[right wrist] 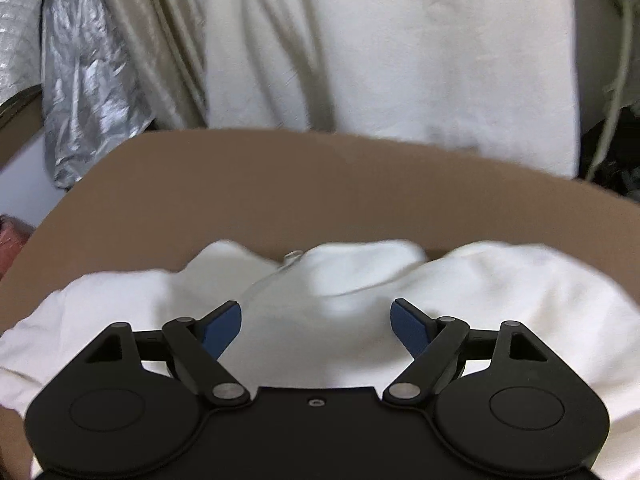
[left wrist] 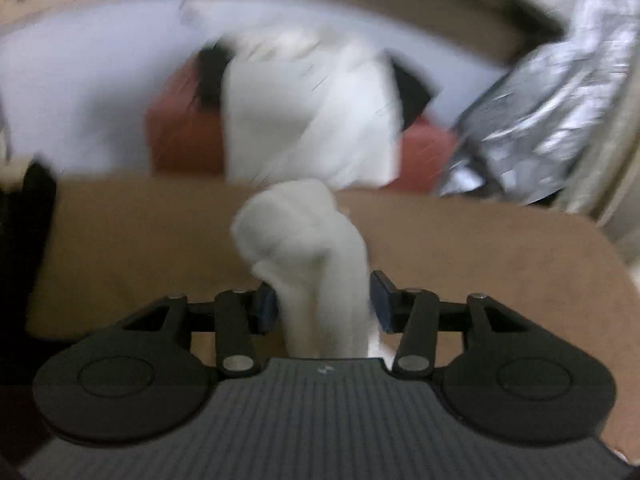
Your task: Fold clothes
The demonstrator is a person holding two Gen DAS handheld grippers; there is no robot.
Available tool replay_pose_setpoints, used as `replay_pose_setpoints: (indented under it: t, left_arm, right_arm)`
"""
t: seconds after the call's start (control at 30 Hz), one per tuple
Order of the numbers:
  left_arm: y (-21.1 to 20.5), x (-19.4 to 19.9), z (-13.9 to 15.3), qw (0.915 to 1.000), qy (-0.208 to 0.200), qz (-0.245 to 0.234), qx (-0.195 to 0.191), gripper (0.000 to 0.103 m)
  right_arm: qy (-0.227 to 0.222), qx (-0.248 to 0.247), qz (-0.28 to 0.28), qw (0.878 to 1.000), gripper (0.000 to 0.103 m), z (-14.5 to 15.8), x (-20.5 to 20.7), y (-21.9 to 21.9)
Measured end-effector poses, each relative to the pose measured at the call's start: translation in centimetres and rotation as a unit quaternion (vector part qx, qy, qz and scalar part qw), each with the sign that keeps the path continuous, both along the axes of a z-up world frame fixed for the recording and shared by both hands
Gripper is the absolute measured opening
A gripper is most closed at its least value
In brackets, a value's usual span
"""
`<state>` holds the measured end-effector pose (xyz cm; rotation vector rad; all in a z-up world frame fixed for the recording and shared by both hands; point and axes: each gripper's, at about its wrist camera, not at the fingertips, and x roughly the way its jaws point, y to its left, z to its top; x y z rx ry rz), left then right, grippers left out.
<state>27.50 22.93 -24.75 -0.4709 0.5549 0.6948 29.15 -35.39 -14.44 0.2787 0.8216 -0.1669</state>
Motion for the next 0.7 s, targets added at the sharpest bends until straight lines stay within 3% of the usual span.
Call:
replay_pose_setpoints:
  t: [0.1,0.2,0.27,0.37,0.47,0.53,0.6,0.7]
  left_arm:
    - [-3.9,0.4,2.0,0.9972,-0.035,-0.053,0.038,0.052]
    - [-9.7,2.1,2.3,0.9847,-0.043,-0.159,0.057,0.065]
    - [-13.8,3.5,1.6,0.9672,-0.034,-0.246,0.055,0.066]
    - [-18.4,4.5,0.0,0.9374,-0.008,-0.348,0.002,0.066]
    - [-20.8,5.6,-1.9,0.9162,0.012,-0.397,-0.051,0.067]
    - [-21.7,6.7,-3.0,0.9063,0.029,-0.419,-0.044,0.067]
    - [-21.8,7.7,-3.8,0.9006,0.042,-0.431,-0.039,0.067]
    - [-21.6,8.3,-4.5,0.8953,0.048,-0.44,-0.054,0.067]
  right_arm:
    - [0.001,-0.002,-0.048,0.999,0.085,0.8,-0.7,-3.0]
    - [0.026,-0.001,-0.08,0.996,0.085,0.8,0.3,-5.2]
    - [0.033,-0.01,-0.082,0.996,0.085,0.9,0.9,-5.6]
    - [0.06,-0.035,-0.063,0.996,0.085,0.6,2.9,-5.0]
    - [0.091,-0.06,-0.04,0.993,0.085,0.1,5.2,-4.2]
    - [0.105,-0.061,-0.024,0.992,0.085,-0.2,6.4,-3.8]
    - [0.106,-0.032,-0.011,0.994,0.085,-0.7,7.1,-3.9]
    - [0.085,0.063,-0.032,0.994,0.086,-1.5,7.6,-5.5]
